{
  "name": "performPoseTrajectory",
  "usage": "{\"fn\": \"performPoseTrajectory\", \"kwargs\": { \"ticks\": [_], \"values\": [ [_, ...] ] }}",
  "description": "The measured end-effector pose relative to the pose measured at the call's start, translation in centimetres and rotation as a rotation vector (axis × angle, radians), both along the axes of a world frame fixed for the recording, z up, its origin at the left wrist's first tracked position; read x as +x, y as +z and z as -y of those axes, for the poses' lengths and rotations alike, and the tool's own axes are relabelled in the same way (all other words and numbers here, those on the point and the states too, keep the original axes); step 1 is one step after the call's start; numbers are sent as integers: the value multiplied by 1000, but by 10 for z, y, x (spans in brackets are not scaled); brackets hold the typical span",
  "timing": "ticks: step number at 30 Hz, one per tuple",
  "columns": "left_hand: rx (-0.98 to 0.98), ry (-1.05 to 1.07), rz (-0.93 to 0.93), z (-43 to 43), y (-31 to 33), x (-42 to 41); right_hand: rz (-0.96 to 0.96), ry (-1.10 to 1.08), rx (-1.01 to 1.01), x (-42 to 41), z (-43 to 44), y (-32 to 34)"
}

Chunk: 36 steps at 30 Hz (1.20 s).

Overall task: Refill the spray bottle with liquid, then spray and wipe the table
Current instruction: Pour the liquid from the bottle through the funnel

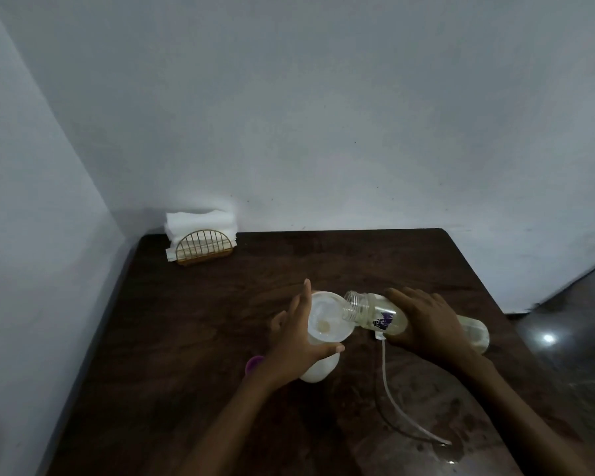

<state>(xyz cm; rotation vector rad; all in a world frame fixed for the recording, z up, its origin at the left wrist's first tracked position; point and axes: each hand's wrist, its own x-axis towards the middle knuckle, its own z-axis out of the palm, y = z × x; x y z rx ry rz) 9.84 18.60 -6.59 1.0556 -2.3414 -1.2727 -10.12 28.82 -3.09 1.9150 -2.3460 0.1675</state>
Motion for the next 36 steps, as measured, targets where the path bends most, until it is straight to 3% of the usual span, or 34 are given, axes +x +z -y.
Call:
{"fn": "performPoseTrajectory", "kwargs": {
  "ticks": [36],
  "values": [
    [-5, 10, 0, 2, -7, -2, -43, 19, -37, 0, 1, 1]
  ]
}}
